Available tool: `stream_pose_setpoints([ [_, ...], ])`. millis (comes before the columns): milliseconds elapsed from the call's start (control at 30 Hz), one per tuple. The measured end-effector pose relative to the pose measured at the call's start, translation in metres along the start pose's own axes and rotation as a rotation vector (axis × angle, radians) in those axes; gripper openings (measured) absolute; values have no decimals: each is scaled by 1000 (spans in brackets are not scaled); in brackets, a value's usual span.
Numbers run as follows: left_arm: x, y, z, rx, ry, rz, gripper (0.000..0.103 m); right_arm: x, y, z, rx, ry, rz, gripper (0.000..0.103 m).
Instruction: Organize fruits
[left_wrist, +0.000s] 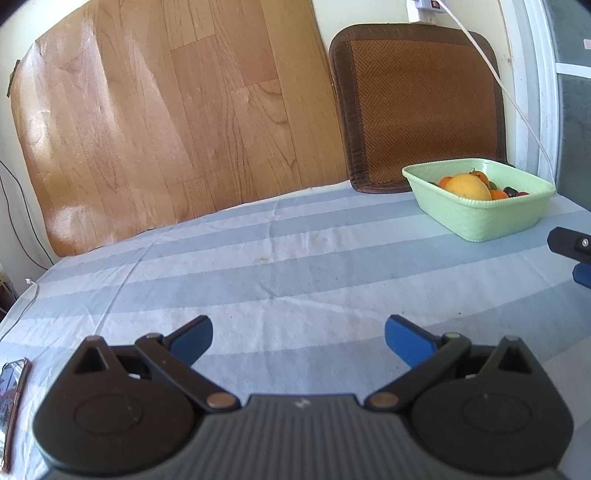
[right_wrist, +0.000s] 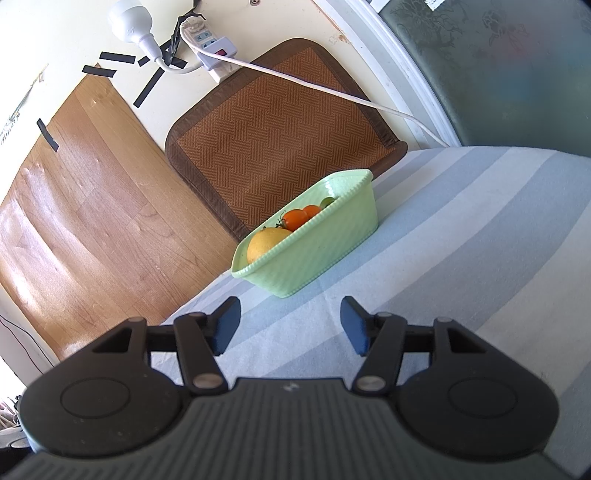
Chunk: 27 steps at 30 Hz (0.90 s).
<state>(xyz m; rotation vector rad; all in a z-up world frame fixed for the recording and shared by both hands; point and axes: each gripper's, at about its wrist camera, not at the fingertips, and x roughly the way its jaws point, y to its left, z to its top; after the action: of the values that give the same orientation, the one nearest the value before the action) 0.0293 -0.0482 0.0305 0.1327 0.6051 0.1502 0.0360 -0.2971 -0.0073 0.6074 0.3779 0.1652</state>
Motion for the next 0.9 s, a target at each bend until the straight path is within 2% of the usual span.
stream_pose_setpoints([
  [200,1,-3,-2,6,16,-11,103,0,0,0,0,1,1,65],
  [600,8,-10,-9,3,102,-83,103,0,0,0,-2,1,2,65],
  [900,7,-12,-10,11,106,-85,103,0,1,1,-5,3,4,65],
])
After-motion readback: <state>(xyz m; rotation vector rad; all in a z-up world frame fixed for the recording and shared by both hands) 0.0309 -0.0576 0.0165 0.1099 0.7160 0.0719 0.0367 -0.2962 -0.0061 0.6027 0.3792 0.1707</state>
